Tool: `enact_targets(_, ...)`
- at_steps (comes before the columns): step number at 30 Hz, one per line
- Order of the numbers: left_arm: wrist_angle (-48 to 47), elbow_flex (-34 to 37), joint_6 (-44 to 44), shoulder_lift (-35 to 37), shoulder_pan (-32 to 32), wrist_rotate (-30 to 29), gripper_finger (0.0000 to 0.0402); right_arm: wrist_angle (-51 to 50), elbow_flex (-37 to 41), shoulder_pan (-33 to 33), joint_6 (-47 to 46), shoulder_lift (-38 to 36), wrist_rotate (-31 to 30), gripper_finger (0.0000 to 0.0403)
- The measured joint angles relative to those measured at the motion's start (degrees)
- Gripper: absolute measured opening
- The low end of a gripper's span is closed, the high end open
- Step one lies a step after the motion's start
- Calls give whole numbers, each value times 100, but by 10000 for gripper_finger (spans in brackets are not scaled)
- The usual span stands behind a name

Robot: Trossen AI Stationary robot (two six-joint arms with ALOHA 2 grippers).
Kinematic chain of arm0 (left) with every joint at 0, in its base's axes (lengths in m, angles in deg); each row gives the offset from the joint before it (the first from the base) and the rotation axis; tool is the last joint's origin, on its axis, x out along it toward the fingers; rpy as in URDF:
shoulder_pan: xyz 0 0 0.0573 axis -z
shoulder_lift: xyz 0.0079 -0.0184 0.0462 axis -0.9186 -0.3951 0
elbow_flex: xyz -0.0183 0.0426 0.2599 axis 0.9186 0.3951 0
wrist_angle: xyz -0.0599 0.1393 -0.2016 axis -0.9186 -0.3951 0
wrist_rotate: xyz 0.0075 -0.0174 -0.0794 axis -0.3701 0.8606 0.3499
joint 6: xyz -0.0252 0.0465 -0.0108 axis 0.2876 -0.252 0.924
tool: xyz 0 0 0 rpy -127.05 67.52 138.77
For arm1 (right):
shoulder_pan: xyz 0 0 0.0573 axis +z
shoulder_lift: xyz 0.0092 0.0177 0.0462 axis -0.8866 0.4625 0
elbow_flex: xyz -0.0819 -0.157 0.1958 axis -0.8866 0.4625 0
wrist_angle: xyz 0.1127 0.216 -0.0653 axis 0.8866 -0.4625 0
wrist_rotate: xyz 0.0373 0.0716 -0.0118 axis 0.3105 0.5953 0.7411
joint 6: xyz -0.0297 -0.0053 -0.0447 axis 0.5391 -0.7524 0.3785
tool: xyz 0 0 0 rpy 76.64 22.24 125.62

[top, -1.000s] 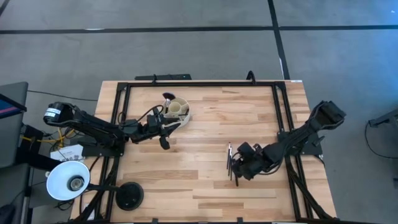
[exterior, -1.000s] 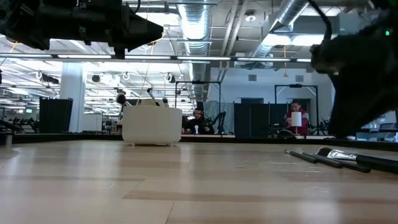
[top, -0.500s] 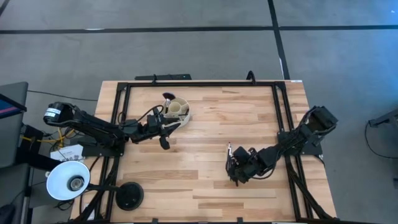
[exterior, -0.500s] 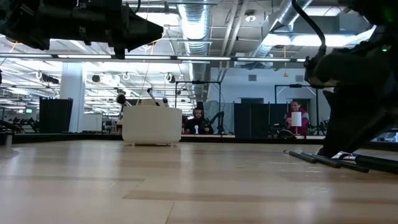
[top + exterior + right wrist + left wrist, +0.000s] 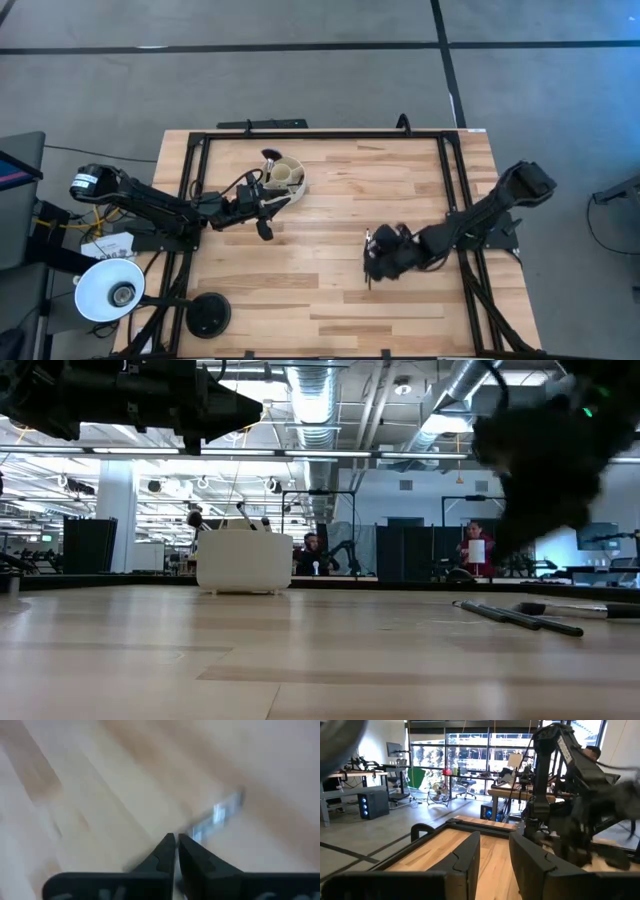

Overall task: Sort items
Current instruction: Put the black eyeshadow brush in the white organizer

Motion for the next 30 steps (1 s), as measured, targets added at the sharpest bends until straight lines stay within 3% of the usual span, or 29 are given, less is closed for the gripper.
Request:
enact_targets(4,0,0,0,0,0,0,102,391,-2,-364,1101,-684,-454,3)
enact_targets(12,-37,0,4,0,0,0,102,55,-6,-479,2416,-1726,266,37)
enact_targets(15,-55,0,25,0,0,2,102,-286,-7,-354,2437,-1828,691,61)
enact_targets(22,-86,0,37,-2,0,2,102,-962,-9,337,1536,-1234,977,123)
enact_targets(30,-86,0,39,-2,0,2,102,-975,-9,845,2068,-187,701,177)
